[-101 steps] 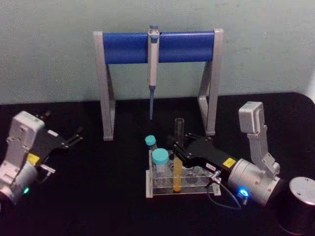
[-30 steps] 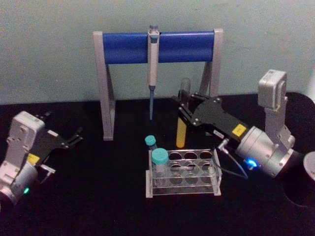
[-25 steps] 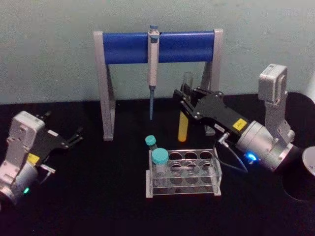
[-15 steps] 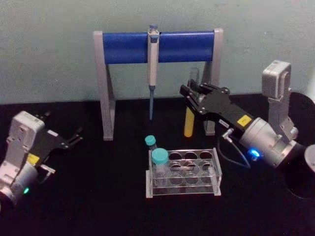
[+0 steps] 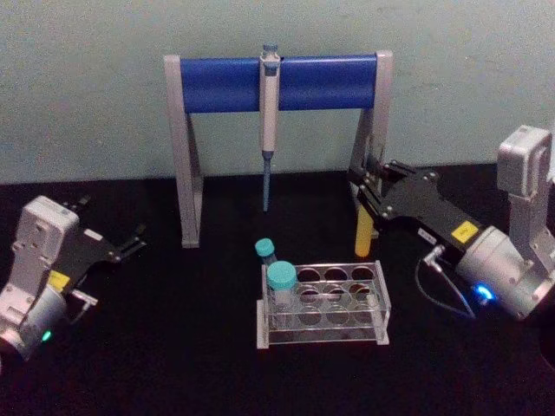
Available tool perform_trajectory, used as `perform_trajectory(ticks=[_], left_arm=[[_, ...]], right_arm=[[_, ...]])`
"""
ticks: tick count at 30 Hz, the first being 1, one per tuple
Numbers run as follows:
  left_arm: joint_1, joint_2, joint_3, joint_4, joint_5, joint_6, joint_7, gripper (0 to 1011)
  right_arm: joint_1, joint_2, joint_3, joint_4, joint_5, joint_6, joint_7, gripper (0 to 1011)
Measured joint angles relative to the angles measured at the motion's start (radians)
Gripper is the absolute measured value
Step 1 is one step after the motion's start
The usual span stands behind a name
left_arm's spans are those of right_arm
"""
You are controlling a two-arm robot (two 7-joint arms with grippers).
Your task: Pick up the test tube from the test tube rack, shake it, then place it back into the test tube rack.
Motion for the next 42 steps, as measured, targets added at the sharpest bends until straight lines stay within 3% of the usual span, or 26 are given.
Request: perform_trajectory(ticks=[8, 15, 21, 31, 42], left_arm=[[0.0, 0.0, 0.0, 0.0, 0.0, 0.0, 0.0, 1001], [0.0, 0.0, 0.0, 0.0, 0.0, 0.0, 0.0, 1001], [0.0, 0.0, 0.0, 0.0, 0.0, 0.0, 0.0, 1001], [0.0, 0.0, 0.0, 0.0, 0.0, 0.0, 0.0, 1001], [0.0, 0.0, 0.0, 0.0, 0.0, 0.0, 0.0, 1001]], right_arm=[[-0.03, 0.008, -0.016, -0.037, 0.035, 0.006, 0.05, 233], [0.006, -0.017, -0.047, 0.005, 0.067, 0.003, 0.088, 233], [0.057, -0.052, -0.068, 0.072, 0.076, -0.036, 0.1, 233], [0.095, -0.083, -0.06, 0.131, 0.024, -0.082, 0.044, 233], [0.075, -0.069, -0.038, 0.101, -0.032, -0.07, 0.004, 233]])
